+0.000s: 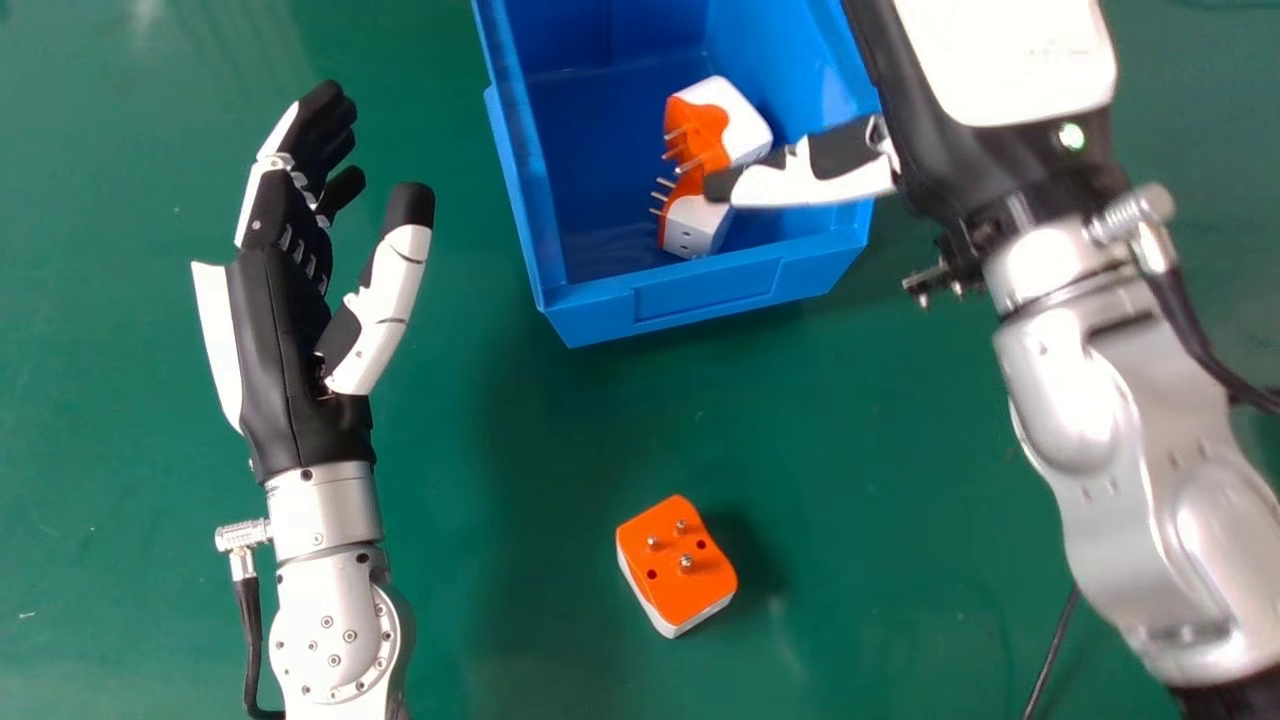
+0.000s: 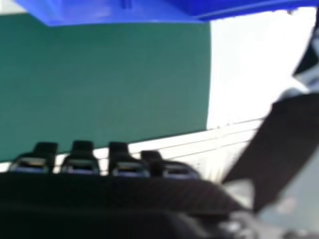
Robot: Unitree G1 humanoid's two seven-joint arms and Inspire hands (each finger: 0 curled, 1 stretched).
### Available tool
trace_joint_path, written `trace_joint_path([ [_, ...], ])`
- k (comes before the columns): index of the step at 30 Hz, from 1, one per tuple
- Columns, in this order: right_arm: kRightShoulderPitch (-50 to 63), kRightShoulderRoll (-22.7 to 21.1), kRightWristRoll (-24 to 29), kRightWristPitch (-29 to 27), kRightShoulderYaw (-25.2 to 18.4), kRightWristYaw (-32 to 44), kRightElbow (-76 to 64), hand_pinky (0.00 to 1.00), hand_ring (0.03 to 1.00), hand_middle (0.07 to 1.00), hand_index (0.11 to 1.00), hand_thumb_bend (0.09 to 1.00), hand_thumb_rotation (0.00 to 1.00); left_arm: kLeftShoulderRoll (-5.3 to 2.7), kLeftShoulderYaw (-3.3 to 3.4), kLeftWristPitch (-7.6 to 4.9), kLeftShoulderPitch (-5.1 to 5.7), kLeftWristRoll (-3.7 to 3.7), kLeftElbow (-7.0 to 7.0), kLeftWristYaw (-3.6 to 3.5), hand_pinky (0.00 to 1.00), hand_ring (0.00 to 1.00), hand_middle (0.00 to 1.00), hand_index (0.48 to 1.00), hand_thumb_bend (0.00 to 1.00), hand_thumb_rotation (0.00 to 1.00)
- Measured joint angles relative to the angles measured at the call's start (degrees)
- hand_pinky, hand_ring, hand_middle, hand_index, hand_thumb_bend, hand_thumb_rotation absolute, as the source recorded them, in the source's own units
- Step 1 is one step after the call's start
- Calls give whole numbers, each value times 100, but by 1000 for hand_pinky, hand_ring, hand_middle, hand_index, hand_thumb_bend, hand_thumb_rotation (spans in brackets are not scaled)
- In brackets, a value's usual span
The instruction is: Pick all objects and put in blue box
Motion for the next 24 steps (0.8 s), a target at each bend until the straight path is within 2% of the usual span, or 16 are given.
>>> trace_joint_path([
  [3, 444, 55, -23, 227, -29, 594, -708, 991, 1000, 1000, 1000, 897, 374, -10, -32, 1, 34, -28, -47, -10, 829, 859, 845, 809, 651, 484],
  [9, 1157, 111, -72, 474, -150, 1543, -1806, 970, 1000, 1000, 1000, 904, 372, -6, -32, 3, 179, -36, -145, -10, 826, 856, 842, 807, 657, 484],
  [15, 1860, 301, -588, 858, -76, 2727, -2603, 966, 1000, 1000, 1000, 905, 385, 28, -23, 3, 293, -35, -181, -4, 821, 854, 840, 806, 663, 491],
  [19, 2257, 370, -999, 921, 113, 3550, -2920, 965, 1000, 1000, 1000, 906, 396, 33, -25, 4, 307, -34, -222, -6, 819, 853, 840, 806, 665, 494],
  [21, 2420, 438, -1177, 916, 217, 3916, -3018, 968, 1000, 1000, 1000, 903, 408, 45, -24, 5, 308, -10, -258, 4, 818, 851, 839, 806, 668, 500],
  [24, 2570, 602, -1512, 913, 420, 4349, -3029, 970, 1000, 1000, 998, 900, 420, 72, -19, 6, 310, 77, -301, 24, 816, 850, 838, 806, 668, 503],
])
